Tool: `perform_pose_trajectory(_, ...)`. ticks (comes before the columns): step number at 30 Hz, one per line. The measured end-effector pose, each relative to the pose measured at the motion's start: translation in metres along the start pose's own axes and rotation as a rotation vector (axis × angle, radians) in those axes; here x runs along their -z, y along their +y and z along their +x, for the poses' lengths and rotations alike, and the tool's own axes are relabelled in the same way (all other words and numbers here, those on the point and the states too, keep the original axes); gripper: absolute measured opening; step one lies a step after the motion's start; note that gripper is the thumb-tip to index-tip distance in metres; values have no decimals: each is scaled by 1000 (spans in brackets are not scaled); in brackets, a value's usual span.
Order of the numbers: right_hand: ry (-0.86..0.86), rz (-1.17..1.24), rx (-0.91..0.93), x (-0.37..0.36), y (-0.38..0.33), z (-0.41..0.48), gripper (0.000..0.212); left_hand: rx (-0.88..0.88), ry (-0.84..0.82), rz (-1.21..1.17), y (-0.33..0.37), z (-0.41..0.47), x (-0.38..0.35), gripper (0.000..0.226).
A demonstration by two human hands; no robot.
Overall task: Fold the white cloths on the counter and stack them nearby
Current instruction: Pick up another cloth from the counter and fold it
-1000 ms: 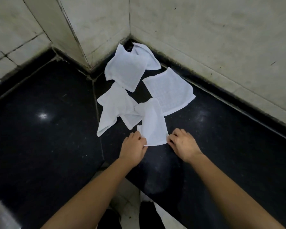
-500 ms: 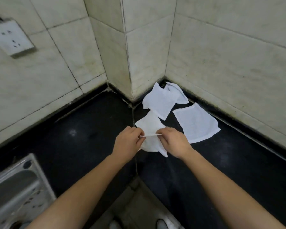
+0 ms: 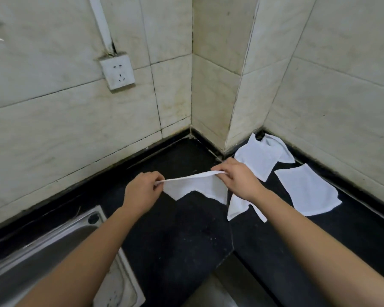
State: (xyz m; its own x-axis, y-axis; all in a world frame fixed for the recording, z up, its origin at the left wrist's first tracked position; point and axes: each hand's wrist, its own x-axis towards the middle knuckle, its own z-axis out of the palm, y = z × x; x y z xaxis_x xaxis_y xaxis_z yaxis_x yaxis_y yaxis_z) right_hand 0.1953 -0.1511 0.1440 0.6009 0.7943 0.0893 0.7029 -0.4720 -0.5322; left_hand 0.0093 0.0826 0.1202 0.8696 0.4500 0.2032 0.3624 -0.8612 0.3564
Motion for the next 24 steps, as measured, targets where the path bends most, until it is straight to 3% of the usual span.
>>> perform_pose_trajectory(4, 94, 111, -164, -15, -8, 21, 5, 85, 42, -129, -32, 7, 6, 5)
perform_pose_trajectory(10, 181, 258, -255, -46, -8, 57, 5, 204, 117, -282, -54, 24, -9, 4)
perform_pose_trajectory(18, 149, 265, -127, -59, 5, 88, 11, 264, 322, -295, -56, 31, -17, 7)
perform_pose_trajectory(21, 89, 223, -89, -75, 20, 69, 10, 136, 251, -82, -52, 4, -37, 13)
perform_pose_trajectory(24, -125, 147, -115, -104, 46, 37, 16, 2, 28, 50, -47, -38, -71, 22)
